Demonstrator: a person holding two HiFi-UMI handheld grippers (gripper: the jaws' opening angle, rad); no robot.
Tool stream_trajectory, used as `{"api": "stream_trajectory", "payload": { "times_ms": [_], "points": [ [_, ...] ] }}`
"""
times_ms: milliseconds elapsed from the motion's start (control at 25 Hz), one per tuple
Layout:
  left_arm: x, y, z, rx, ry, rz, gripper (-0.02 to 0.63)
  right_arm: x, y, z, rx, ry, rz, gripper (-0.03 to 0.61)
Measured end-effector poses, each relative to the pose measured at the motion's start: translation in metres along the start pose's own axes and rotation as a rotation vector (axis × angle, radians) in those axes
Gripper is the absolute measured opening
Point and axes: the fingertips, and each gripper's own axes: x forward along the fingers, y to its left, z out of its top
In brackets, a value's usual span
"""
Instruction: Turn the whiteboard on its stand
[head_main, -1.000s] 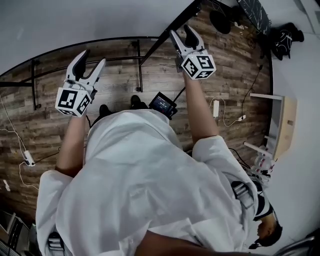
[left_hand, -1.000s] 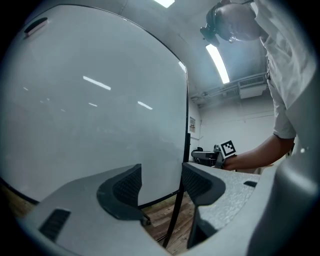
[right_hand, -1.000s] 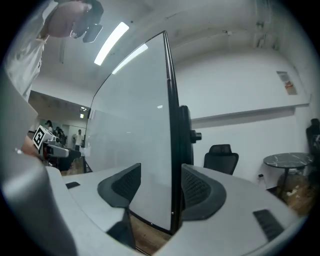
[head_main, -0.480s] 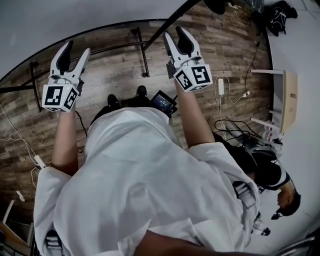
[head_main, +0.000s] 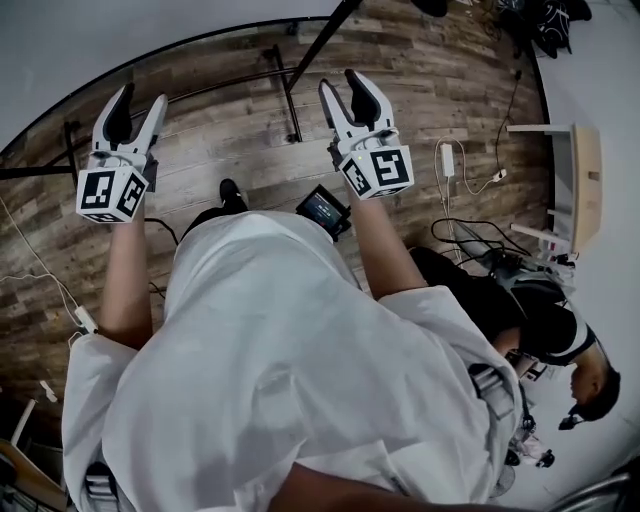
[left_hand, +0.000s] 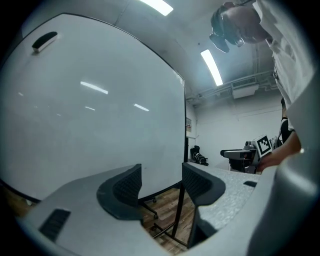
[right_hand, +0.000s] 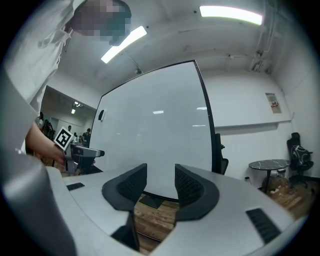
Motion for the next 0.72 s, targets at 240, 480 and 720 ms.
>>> {"api": "stream_trajectory", "payload": {
  "times_ms": [240, 480, 720],
  "points": [
    [-0.031, -0.056, -0.007, 0.015, 0.026, -0.042, 0.261, -0.062, 0.011, 0.001, 0.082, -0.045, -0.027, 0.173],
    [-0.070, -0.119, -0.024, 0.027, 0.069, -0.108, 0.261, -0.125, 0.026, 0.008, 0.061, -0.092, -0.080, 0.173],
    [-0.089, -0.137, -0.033, 0.007, 0.086, -0.111, 0.261, -0.145, 0.048, -0.009, 0.095, -0.062, -0.090, 0.173]
  ]
}}
